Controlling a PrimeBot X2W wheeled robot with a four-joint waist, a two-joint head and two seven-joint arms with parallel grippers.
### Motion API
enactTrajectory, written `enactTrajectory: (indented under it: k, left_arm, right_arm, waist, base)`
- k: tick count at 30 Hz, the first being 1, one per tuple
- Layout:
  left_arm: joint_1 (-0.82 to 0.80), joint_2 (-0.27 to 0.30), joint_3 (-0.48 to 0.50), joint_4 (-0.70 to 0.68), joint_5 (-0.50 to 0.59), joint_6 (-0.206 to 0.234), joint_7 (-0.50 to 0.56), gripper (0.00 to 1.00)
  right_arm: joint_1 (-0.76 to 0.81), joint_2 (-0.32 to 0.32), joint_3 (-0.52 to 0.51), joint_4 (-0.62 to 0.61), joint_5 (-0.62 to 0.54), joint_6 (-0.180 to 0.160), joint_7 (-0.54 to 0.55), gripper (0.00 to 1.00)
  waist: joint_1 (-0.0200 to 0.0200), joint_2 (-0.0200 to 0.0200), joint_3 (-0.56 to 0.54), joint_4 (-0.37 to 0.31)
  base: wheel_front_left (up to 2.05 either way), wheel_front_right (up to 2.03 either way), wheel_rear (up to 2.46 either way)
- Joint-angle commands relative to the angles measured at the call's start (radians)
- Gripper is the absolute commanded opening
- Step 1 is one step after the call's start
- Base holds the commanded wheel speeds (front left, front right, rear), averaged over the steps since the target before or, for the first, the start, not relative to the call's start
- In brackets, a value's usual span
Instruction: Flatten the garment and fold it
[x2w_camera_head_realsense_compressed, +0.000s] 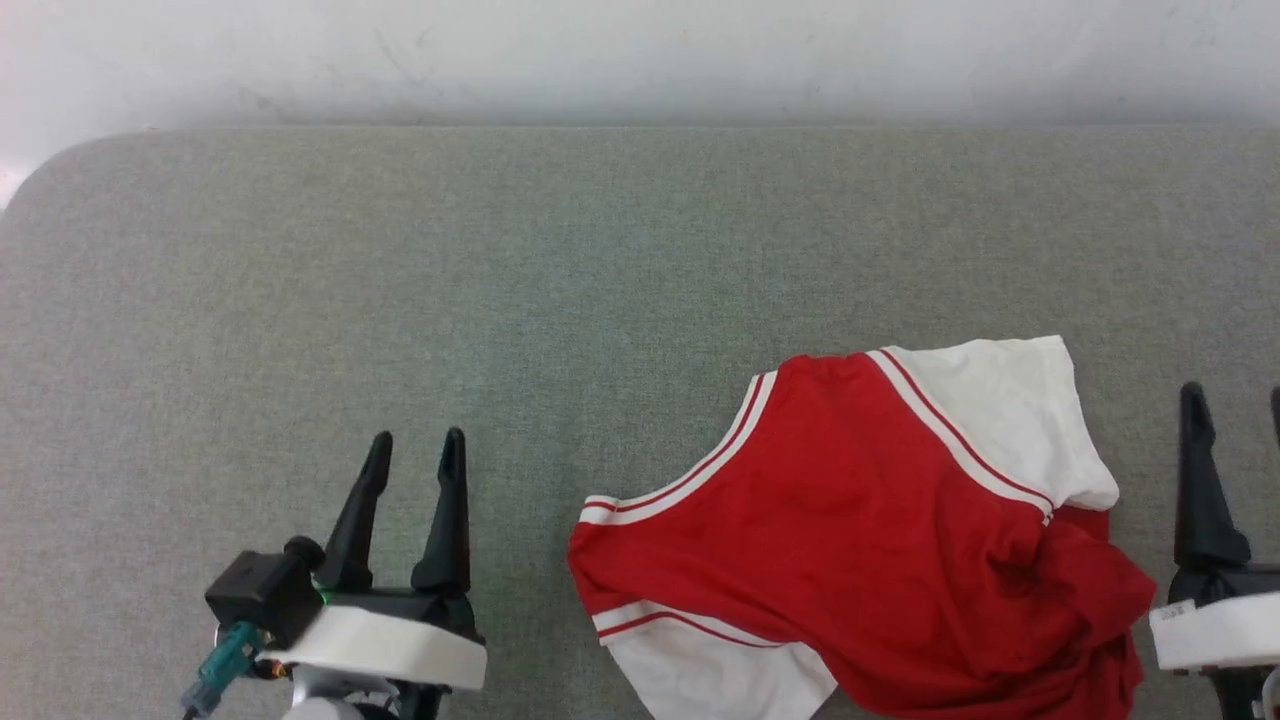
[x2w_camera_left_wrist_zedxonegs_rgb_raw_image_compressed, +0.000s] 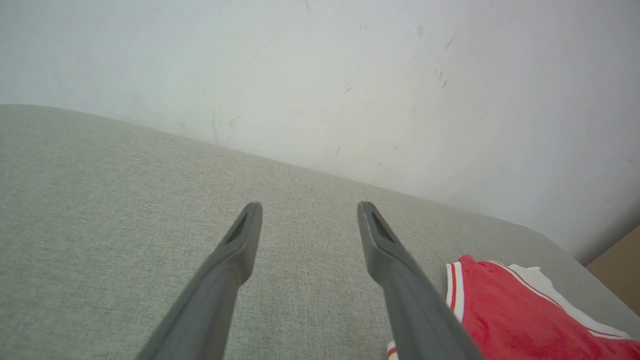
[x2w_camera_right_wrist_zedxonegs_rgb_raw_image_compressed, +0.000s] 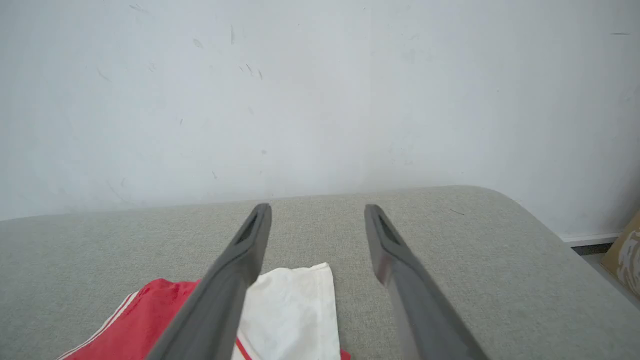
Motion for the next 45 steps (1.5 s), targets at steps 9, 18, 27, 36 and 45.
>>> enactTrajectory:
  k: [9,18,27,36,45]
  left_arm:
    - [0.039,0.006,-0.040,-0.007,0.066,-0.001,0.019,1.00]
    - [-0.096,0.095,-0.223,-0.046,0.063,-0.007,0.444,1.00]
    - [-0.146,0.136,-0.309,-0.052,-0.004,-0.002,0.858,1.00]
    - [-0.162,0.131,-0.305,-0.032,-0.021,0.019,0.877,0.00]
    - [-0.398,0.286,-0.254,-0.049,-0.003,-0.002,0.815,0.00]
  right_arm:
    - [0.039,0.006,0.024,0.189,0.029,-0.001,-0.215,1.00]
    - [0.006,0.006,-0.004,0.217,0.000,-0.001,-0.234,1.00]
    - [-0.012,0.006,0.018,0.234,0.007,-0.001,-0.236,1.00]
    - [-0.035,0.006,0.021,0.245,0.010,-0.001,-0.241,1.00]
    - [-0.062,0.006,0.014,0.216,0.004,-0.001,-0.236,1.00]
  waist:
    - [0.0000,-0.0002,-0.018,-0.010]
    - [0.0000,-0.0002,-0.001,-0.003]
    - [0.0000,-0.0002,0.043,-0.010]
    - [0.0000,-0.0002,0.071,-0.040]
    - [0.0000,-0.0002,0.158,-0.079]
  base:
    - [0.00,0.00,0.00]
    - [0.00,0.00,0.00]
    - [0.00,0.00,0.00]
    - [0.00,0.00,0.00]
    - [0.00,0.00,0.00]
